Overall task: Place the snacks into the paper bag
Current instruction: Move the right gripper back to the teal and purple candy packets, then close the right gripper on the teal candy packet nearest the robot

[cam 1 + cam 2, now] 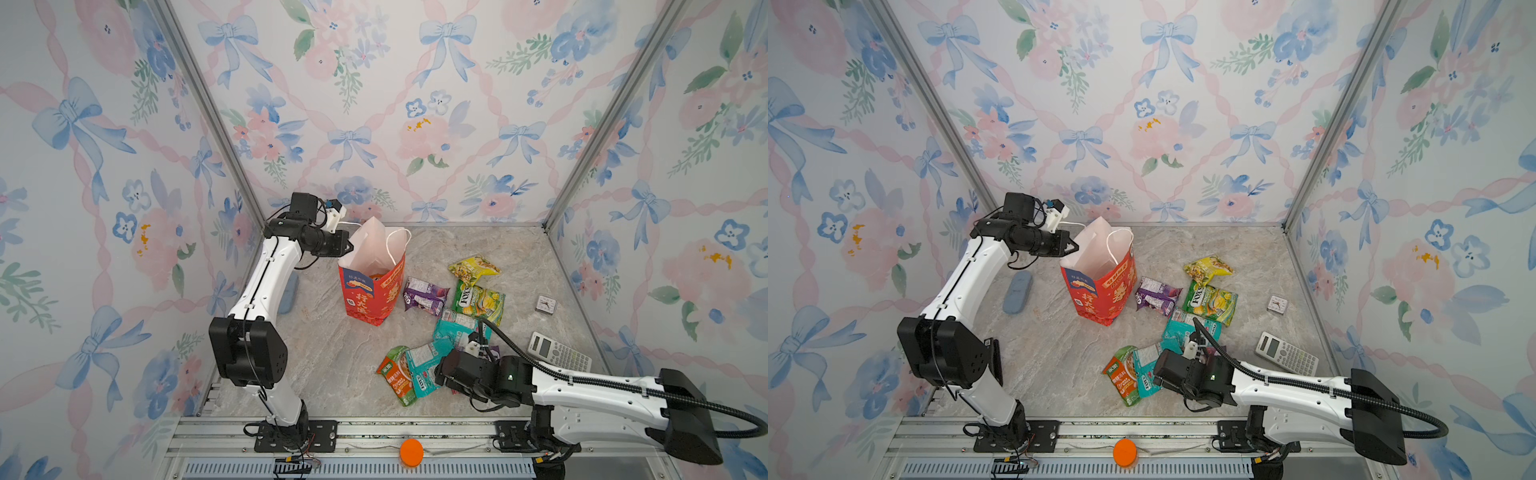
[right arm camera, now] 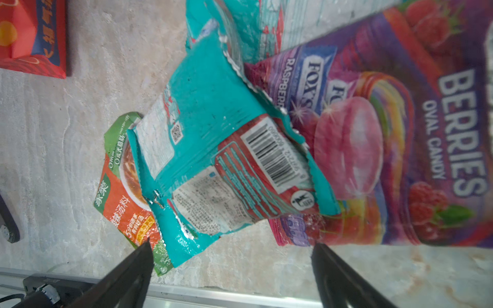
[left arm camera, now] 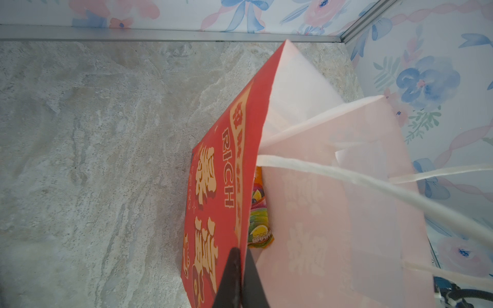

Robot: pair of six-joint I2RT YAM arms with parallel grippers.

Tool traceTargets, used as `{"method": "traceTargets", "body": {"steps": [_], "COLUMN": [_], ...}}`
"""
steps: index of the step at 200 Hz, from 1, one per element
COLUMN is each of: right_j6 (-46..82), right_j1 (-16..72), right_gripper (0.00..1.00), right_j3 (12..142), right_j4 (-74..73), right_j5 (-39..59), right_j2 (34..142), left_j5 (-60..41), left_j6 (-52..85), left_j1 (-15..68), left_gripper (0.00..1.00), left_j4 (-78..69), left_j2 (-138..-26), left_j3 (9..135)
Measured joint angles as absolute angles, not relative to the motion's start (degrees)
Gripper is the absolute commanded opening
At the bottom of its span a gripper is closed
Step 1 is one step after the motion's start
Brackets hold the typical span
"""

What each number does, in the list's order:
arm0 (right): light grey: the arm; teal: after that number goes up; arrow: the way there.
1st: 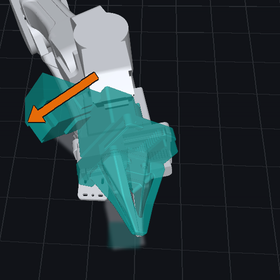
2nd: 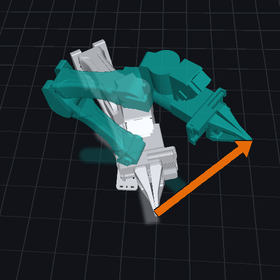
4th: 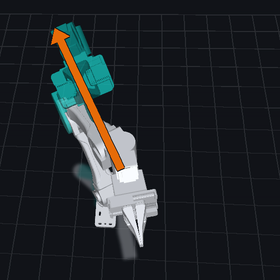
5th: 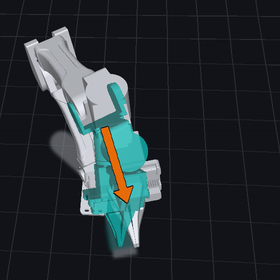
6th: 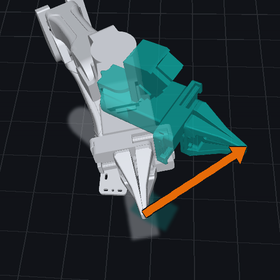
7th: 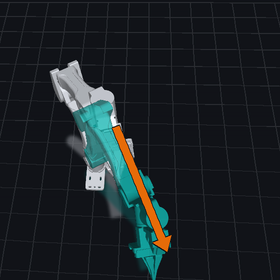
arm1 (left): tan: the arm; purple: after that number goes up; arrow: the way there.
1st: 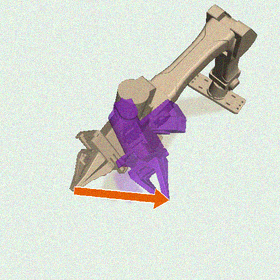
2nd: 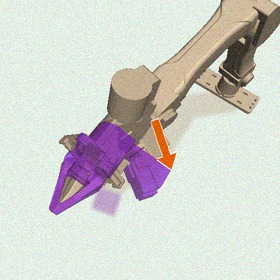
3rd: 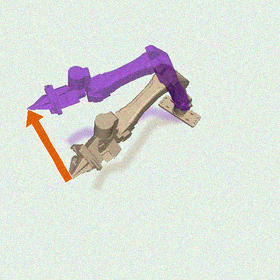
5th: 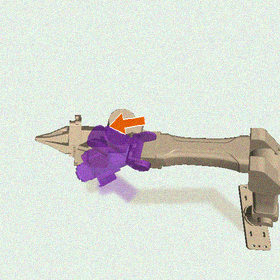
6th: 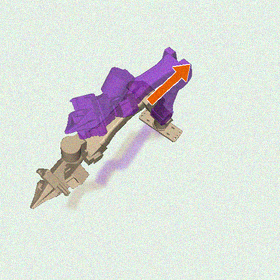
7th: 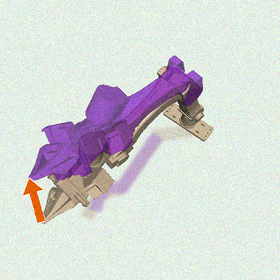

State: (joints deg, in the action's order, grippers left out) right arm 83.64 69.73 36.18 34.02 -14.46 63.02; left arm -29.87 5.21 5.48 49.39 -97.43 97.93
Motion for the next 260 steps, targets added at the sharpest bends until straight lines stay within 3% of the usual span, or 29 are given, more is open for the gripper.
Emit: {"method": "traceTargets", "body": {"steps": [154,260], "right_j6": [80.3,77.0], "right_j1": [60.8,60.4], "right_gripper": [0.88,0.85], "right_j3": [31.9,33.6], "right_j4": [16.9,14.2], "right_j5": [-7.7,-5.5], "right_j2": [68.6,71.1], "left_j5": [-29.9,-29.9], "left_j6": [5.2,5.2], "left_j1": [5.5,5.5], "left_gripper": [0.0,0.0], "left_j4": [49.4,49.4], "left_j2": [-97.4,-97.4], "left_j3": [97.9,97.8]}}
